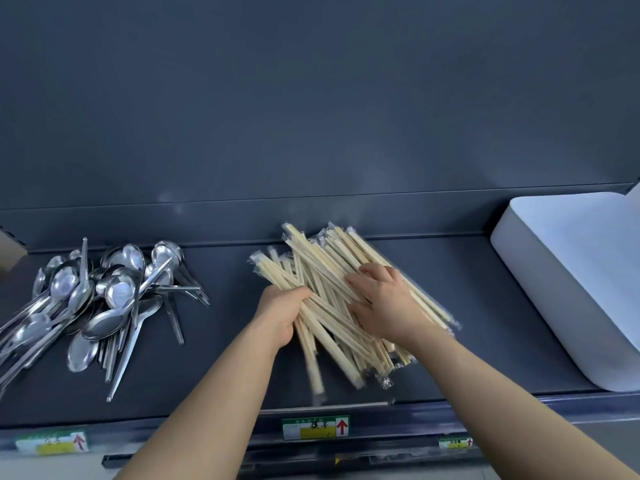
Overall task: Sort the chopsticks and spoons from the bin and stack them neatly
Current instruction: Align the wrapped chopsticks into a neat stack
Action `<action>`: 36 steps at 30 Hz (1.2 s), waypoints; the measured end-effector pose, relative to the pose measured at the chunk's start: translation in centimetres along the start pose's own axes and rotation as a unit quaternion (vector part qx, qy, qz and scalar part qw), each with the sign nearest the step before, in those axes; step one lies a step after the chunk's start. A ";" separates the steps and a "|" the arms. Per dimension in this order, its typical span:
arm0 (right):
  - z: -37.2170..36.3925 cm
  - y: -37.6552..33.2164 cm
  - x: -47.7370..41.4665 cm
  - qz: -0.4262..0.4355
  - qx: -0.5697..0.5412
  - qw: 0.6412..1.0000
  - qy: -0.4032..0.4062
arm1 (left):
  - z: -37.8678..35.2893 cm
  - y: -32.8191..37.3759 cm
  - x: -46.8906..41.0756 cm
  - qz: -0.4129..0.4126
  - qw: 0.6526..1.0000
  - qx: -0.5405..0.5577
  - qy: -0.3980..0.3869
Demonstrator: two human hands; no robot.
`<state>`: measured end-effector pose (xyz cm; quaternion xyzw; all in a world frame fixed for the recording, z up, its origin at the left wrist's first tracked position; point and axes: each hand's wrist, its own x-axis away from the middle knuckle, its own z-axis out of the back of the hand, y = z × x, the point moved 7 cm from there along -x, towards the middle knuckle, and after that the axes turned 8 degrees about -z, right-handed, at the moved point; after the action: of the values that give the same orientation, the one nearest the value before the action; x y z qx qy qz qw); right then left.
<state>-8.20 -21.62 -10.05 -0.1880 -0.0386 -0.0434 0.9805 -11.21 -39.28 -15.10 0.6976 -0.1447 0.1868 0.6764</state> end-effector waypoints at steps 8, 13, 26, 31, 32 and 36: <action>1.1 0.4 -1.1 -0.004 -0.008 1.000 0.024 | -0.5 -0.2 0.9 0.012 0.992 0.123 -0.012; 0.8 -3.6 1.6 0.071 -0.145 0.984 -0.082 | -0.5 -0.4 1.2 -0.016 0.982 0.186 0.011; -2.0 -4.6 2.7 0.042 -0.301 0.915 -0.265 | -0.1 2.5 3.2 -0.144 0.947 0.277 -0.077; -2.0 -3.4 3.6 0.014 -0.319 0.884 -0.342 | 4.8 5.6 1.3 -0.155 0.911 0.380 0.029; -2.0 -3.4 3.7 0.007 -0.331 0.874 -0.356 | 5.1 6.0 1.1 -0.161 0.915 0.369 0.035; -2.4 -3.5 3.8 0.005 -0.401 0.833 -0.381 | 4.3 6.1 1.9 -0.186 0.940 0.286 0.012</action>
<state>-4.66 -25.99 -10.64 -0.5667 -0.3875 0.0248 0.7267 -12.00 -43.75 -8.89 0.8736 0.0554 0.0997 0.4731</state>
